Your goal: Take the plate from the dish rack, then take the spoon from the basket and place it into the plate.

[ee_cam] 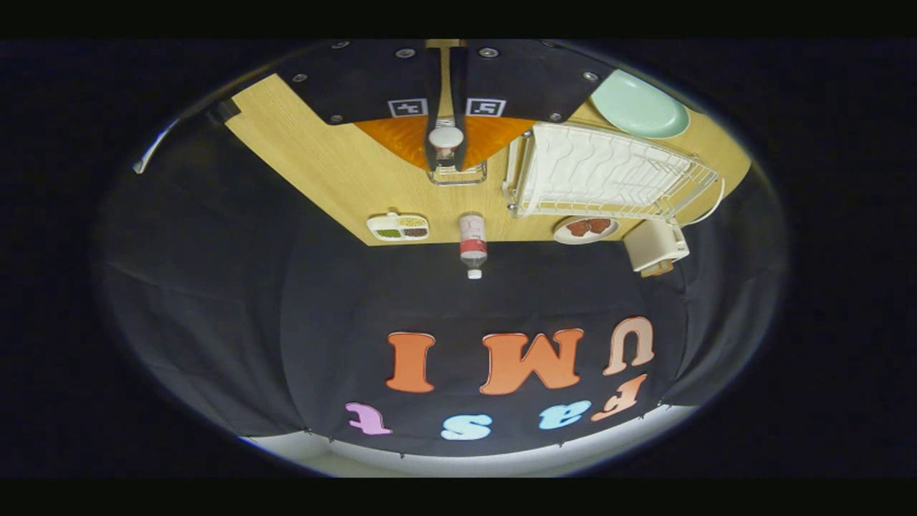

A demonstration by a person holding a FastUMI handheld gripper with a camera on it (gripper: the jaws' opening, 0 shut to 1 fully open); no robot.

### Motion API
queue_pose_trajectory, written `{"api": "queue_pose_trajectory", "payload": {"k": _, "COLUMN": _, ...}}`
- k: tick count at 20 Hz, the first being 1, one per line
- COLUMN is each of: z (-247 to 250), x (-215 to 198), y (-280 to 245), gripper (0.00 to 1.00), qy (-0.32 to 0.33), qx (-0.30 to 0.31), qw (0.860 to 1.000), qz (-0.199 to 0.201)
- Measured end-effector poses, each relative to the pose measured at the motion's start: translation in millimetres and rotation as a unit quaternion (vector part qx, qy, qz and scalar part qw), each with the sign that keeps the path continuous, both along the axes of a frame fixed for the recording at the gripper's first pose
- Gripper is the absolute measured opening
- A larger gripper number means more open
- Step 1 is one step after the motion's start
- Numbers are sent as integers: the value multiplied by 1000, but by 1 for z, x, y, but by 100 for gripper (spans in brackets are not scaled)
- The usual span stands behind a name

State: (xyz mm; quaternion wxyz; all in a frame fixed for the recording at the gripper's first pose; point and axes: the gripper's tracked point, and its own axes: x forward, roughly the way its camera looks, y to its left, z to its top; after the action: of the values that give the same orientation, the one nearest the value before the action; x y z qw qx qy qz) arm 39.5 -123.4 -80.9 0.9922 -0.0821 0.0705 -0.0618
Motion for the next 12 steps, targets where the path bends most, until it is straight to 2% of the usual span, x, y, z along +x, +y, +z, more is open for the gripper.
{"api": "queue_pose_trajectory", "payload": {"k": 5, "z": 20, "x": -49, "y": 51, "gripper": 5, "qy": -25, "qx": 25, "qw": 999, "qz": 4}}
{"api": "queue_pose_trajectory", "payload": {"k": 12, "z": -8, "x": -92, "y": 136, "gripper": 5, "qy": -11, "qx": 43, "qw": 998, "qz": 51}}
